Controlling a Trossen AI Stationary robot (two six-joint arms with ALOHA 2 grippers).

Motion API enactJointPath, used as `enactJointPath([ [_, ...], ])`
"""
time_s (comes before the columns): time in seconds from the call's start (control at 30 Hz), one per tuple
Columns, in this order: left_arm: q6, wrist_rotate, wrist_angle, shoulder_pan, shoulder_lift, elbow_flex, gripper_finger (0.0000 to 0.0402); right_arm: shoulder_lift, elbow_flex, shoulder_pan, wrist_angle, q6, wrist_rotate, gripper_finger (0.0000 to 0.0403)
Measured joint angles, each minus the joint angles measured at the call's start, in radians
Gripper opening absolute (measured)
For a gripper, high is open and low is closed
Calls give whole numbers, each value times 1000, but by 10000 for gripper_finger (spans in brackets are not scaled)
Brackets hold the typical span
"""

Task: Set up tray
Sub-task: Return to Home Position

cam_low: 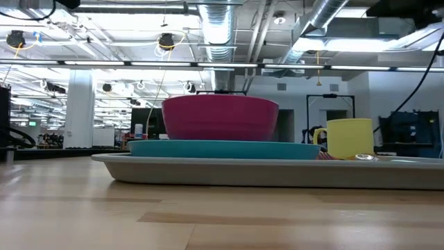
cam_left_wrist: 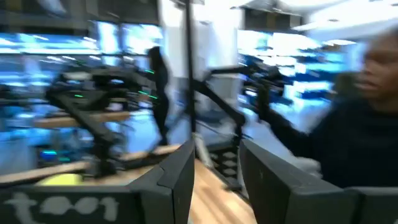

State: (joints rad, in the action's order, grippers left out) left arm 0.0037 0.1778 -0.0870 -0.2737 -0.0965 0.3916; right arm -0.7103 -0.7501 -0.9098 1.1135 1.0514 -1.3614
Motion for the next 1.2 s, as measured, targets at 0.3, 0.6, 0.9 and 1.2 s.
enactJointPath([
  [0.3,61,-140,-54,1,64,83,119,128,19,72,-96,-109,-128,0],
  [0.6,92,-285,32,1,62,52,119,-35,209,203,-1035,-797,-17,0],
  [0.9,43,-193,-31,0,59,47,119,169,64,529,-1106,-1322,1128,0],
  [1.2,100,-207,-119,1,96,46,119,225,355,710,-1236,-1157,1157,0],
])
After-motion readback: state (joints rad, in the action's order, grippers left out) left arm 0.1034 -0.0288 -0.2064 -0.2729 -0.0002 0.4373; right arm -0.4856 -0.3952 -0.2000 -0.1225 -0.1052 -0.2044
